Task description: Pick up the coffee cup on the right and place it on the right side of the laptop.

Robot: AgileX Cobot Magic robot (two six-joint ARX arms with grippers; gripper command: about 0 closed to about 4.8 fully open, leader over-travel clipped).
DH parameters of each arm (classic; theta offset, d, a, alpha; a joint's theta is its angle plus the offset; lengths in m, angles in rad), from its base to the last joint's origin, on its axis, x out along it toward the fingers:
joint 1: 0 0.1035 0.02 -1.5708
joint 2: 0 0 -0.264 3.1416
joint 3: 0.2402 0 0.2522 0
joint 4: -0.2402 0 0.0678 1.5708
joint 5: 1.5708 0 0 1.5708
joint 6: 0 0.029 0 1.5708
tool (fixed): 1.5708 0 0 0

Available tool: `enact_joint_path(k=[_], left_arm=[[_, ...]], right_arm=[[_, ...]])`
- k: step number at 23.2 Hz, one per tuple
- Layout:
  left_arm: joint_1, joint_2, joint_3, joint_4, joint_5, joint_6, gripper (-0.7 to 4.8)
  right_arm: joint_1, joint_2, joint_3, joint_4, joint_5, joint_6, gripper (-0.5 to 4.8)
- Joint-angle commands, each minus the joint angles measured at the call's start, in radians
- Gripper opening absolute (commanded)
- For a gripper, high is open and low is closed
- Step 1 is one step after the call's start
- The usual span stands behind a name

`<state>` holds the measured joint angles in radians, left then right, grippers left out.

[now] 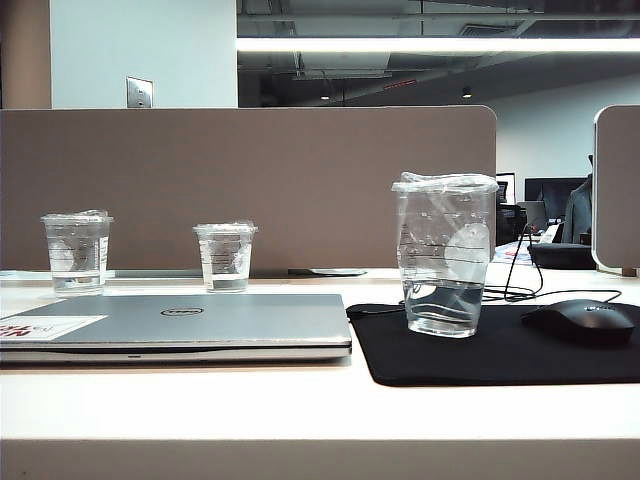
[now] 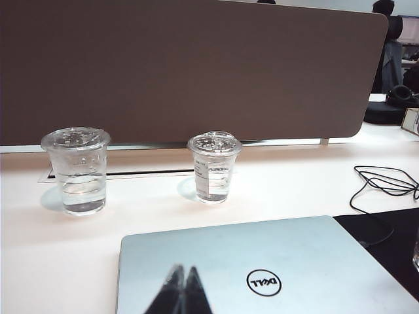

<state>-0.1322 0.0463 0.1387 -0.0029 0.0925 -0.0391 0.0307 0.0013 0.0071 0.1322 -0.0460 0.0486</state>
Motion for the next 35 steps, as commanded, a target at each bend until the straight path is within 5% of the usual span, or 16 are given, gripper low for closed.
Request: enact_joint_path(k=[1,17,21,35], left_arm=[[0.002,-0.038,-0.031,0.013,-0.009,-0.003,-0.06],[0.028,-0.043,-0.132,0.019,-0.048,-0.020,-0.06],[0.069,-0.043,-0.132,0.048,-0.021,0.031,-0.06],[0.045,-0.043,-0.132,0.064,-0.132,0.047,-0.06]], right_arm=[[0.000,-0.002,-0.006,0.020,0.002,0.004,-0.08],[0.000,-0.002,-0.006,0.021,0.002,0.004,-0.08],[0.000,-0.002,-0.006,0.021,0.002,0.004,-0.08],[0.000,-0.002,-0.006,0.021,0.002,0.004,-0.08]])
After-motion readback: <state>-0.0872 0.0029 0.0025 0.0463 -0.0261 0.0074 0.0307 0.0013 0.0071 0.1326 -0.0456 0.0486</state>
